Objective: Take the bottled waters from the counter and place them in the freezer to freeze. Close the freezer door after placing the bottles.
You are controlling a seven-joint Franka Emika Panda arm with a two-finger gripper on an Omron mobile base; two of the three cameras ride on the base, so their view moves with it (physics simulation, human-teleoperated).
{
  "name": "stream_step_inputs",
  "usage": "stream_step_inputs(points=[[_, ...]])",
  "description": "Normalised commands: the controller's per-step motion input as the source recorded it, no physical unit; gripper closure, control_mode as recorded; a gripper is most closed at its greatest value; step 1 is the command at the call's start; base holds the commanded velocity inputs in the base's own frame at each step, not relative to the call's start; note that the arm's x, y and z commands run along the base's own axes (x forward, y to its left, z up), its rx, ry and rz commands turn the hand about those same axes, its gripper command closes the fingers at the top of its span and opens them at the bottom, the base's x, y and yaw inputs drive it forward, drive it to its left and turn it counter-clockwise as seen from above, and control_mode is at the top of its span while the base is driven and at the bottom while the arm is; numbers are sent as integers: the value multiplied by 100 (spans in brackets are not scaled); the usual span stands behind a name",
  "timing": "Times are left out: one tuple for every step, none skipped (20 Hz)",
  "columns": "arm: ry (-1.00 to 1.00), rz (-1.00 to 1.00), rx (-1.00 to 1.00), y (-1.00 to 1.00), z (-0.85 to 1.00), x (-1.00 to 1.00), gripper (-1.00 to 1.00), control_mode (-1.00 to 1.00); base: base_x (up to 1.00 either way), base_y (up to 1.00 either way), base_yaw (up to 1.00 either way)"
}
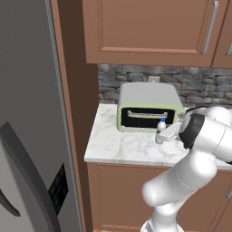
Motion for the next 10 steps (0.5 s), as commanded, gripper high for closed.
stream_step_inputs(points=[[0, 0, 0, 0, 0, 9, -100, -100, 0, 0, 0], [0, 0, 0, 0, 0, 8, -100, -100, 0, 0, 0], [0, 0, 0, 0, 0, 7, -100, -100, 0, 0, 0], [0, 0, 0, 0, 0, 8, -100, -100, 0, 0, 0], [0, 0, 0, 0, 0, 8, -100, -100, 0, 0, 0], [0, 0, 0, 0, 0, 6, -100, -100, 0, 0, 0], [0, 0, 0, 0, 0, 2, -100, -100, 0, 0, 0], [0, 0, 0, 2, 0, 0, -100, -100, 0, 0, 0], [0, 0, 0, 3, 0, 0, -100, -100, 0, 0, 0], [0, 0, 0, 4, 0, 0, -100, -100, 0, 0, 0]])
